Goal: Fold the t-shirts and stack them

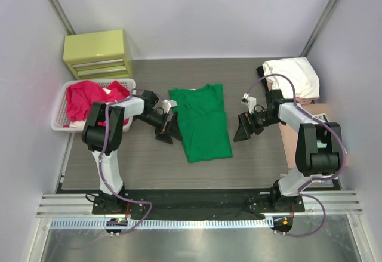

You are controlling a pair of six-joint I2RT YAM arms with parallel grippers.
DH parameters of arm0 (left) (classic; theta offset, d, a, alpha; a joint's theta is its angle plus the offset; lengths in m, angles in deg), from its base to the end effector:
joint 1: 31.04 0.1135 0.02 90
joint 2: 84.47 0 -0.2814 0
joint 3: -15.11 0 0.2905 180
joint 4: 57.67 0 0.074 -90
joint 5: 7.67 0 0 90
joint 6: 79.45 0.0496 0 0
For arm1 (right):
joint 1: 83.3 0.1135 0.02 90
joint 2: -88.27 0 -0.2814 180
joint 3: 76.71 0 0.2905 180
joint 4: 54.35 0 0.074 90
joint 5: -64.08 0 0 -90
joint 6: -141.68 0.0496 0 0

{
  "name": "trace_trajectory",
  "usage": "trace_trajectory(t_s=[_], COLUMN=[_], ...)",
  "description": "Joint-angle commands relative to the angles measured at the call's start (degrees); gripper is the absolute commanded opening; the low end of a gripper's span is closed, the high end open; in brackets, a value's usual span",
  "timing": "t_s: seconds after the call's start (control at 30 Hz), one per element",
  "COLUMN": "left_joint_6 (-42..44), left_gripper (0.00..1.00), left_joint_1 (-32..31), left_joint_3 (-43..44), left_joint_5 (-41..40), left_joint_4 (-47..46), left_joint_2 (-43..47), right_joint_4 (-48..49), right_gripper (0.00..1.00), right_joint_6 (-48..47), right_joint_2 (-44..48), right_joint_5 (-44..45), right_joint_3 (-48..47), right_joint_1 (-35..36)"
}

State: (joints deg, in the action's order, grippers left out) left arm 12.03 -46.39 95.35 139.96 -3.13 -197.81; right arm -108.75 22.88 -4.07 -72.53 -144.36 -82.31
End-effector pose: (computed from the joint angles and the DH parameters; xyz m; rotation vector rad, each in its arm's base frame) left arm 0.3544 -0.1407 0.1128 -0.4228 -2.6503 1.4721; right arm 0.3152 0.0415 0.1672 -0.7670 2.4702 1.0213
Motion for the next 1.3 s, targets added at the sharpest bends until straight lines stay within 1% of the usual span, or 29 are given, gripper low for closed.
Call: trace_trajectory(t_s=[0.0,0.07,0.17,0.23,0.37,0.47,0.5,0.57,0.63,0.7,0.73,0.77,0.87,0.93,1.03,1.07,1.1,1.13,1.17,1.2,1.23,1.27], left_joint_6=[-3.4,-4.0,-2.9,-1.7,0.5,0.7,0.0,-0.5,-1.2,-1.1,-3.4,-3.5,-3.6,-3.9,-3.4,-2.8,-2.8,-3.2,-3.5,-3.5,-3.4,-3.1], left_gripper=[1.00,1.00,1.00,1.00,1.00,1.00,1.00,1.00,1.00,1.00,1.00,1.00,1.00,1.00,1.00,1.00,1.00,1.00,1.00,1.00,1.00,1.00], left_joint_1=[-0.9,-2.1,-4.2,-6.6,-9.5,-9.7,-9.6,-9.6,-9.0,-7.6,-7.1,-6.7,-6.5,-6.5,-6.5,-6.6,-6.4,-6.1,-5.6,-5.5,-5.2,-4.8], left_joint_3=[3.4,6.2,9.5,10.3,11.6,11.0,9.3,7.3,5.3,4.4,3.4,2.8,0.8,0.4,1.6,1.9,1.5,0.7,-1.3,-2.0,-2.7,-3.5], left_joint_5=[-5.7,-5.9,-3.4,-3.3,-3.6,-4.3,-4.2,-6.5,-9.5,-10.3,-10.5,-10.3,-12.0,-12.1,-11.9,-12.7,-15.7,-17.1,-18.8,-21.7,-22.7,-23.7], left_joint_4=[-3.2,-3.1,-1.1,1.0,2.6,2.6,1.8,-0.3,-1.7,-3.1,-3.7,-3.9,-4.5,-5.3,-3.8,-3.8,-4.2,-6.7,-7.8,-8.5,-9.0,-9.1], left_joint_2=[-0.1,-1.3,-4.2,-4.9,-6.1,-5.6,-5.1,-3.7,-1.6,0.1,0.7,1.0,2.8,3.6,4.0,4.8,6.1,9.4,11.5,13.2,14.8,18.3], right_joint_4=[4.1,4.9,5.1,5.2,4.9,4.6,5.0,5.5,6.5,7.1,7.1,7.0,7.7,7.9,7.6,6.5,5.2,6.1,9.6,11.0,12.1,14.3], right_gripper=[1.00,1.00,1.00,1.00,1.00,1.00,1.00,1.00,1.00,1.00,1.00,1.00,1.00,1.00,1.00,1.00,1.00,1.00,1.00,1.00,1.00,1.00], right_joint_6=[-0.4,0.1,0.1,-0.2,-0.6,-0.6,-0.6,-0.6,-0.4,-0.2,-0.1,0.0,0.7,1.1,0.3,-1.2,-2.1,-2.1,-1.4,-1.3,-2.0,-2.8], right_joint_2=[0.6,-0.3,-2.2,-3.5,-6.0,-6.1,-5.2,-4.5,-3.8,-3.7,-3.9,-3.9,-4.1,-5.0,-6.0,-5.7,-4.5,-2.8,-0.8,4.7,7.6,11.5], right_joint_5=[-0.7,-0.9,-2.0,-2.0,-2.3,-2.7,-2.5,-1.6,0.2,0.5,0.3,0.2,0.0,-0.6,-1.4,-1.6,-1.1,-0.3,2.4,4.0,5.9,10.7], right_joint_3=[-1.1,-0.9,-1.0,-1.1,-2.3,-2.7,-2.5,-1.9,-1.2,-0.7,-0.6,-0.6,-0.8,-1.2,-2.2,-2.5,-2.5,-0.7,0.7,1.9,4.3,5.6], right_joint_1=[-0.3,-0.3,-0.3,-0.3,-0.2,-0.3,-0.2,-0.2,-0.3,-0.3,-0.2,-0.2,-0.2,-0.2,0.2,0.5,0.8,1.0,1.0,1.2,1.5,2.7])
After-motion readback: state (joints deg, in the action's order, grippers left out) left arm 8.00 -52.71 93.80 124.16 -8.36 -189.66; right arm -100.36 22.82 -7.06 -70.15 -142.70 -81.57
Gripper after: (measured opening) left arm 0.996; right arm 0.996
